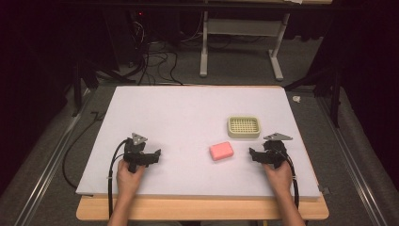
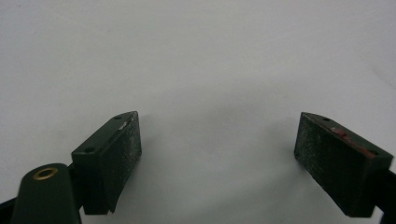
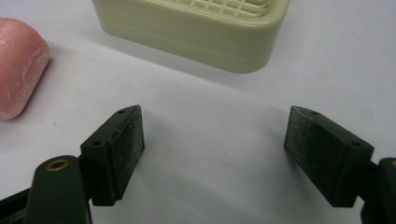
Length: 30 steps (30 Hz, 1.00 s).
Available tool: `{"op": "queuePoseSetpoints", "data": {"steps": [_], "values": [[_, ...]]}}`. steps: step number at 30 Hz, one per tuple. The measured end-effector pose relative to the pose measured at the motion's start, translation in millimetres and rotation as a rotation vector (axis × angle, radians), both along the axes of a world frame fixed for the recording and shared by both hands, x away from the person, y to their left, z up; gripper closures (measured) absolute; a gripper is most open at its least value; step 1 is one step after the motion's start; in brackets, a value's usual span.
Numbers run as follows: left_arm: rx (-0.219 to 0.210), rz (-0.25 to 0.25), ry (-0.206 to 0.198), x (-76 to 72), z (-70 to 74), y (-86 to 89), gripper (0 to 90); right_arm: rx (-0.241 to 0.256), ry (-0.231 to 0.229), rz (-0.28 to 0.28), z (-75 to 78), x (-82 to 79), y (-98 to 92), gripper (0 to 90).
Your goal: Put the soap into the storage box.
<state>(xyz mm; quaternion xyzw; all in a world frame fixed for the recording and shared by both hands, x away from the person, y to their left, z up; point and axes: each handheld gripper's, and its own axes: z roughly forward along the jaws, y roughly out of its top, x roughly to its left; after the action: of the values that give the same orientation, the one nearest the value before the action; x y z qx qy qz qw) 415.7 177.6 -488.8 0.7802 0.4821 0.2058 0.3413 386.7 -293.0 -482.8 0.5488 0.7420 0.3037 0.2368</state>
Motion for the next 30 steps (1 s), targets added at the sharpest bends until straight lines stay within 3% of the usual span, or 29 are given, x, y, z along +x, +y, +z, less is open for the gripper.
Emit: {"op": "queuePoseSetpoints", "data": {"steps": [30], "values": [[0.0, 0.0, 0.0, 0.1, 0.1, 0.0, 15.4, -0.003, 0.009, -0.003, 1.6, 1.2, 0.3, 14.0]]}}
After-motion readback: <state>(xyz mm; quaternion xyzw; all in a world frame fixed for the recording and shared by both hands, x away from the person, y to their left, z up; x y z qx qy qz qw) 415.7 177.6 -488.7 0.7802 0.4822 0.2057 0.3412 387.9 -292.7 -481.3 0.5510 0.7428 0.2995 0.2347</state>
